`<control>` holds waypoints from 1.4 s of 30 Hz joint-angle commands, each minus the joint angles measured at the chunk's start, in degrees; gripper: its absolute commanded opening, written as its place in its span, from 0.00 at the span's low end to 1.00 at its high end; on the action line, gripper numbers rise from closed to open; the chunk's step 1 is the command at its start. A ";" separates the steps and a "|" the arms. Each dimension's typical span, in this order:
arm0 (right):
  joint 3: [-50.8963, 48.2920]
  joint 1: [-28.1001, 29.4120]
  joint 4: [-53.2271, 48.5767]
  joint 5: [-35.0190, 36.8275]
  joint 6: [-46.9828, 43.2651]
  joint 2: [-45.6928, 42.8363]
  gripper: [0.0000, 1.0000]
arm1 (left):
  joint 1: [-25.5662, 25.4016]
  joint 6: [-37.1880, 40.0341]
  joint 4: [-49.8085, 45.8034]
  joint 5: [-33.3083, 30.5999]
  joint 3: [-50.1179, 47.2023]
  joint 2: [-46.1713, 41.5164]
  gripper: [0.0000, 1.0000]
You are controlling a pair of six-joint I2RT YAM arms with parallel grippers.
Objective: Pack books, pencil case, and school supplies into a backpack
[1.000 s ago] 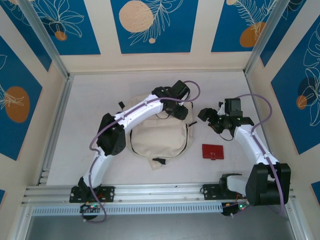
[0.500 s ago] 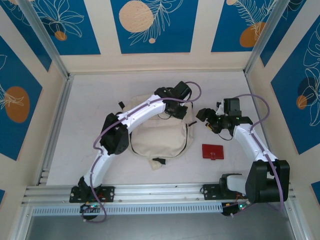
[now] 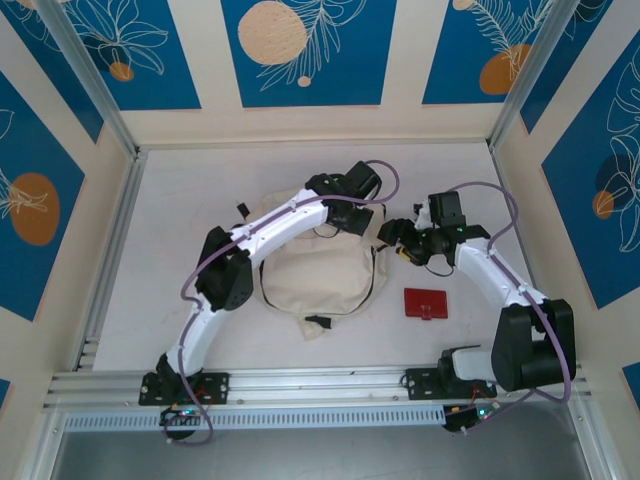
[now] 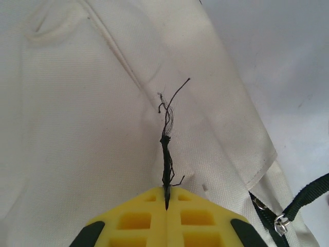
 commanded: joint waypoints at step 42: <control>17.29 8.75 -6.25 -2.75 -4.67 10.82 0.61 | 10.61 -7.43 22.97 13.60 -36.24 -25.48 0.00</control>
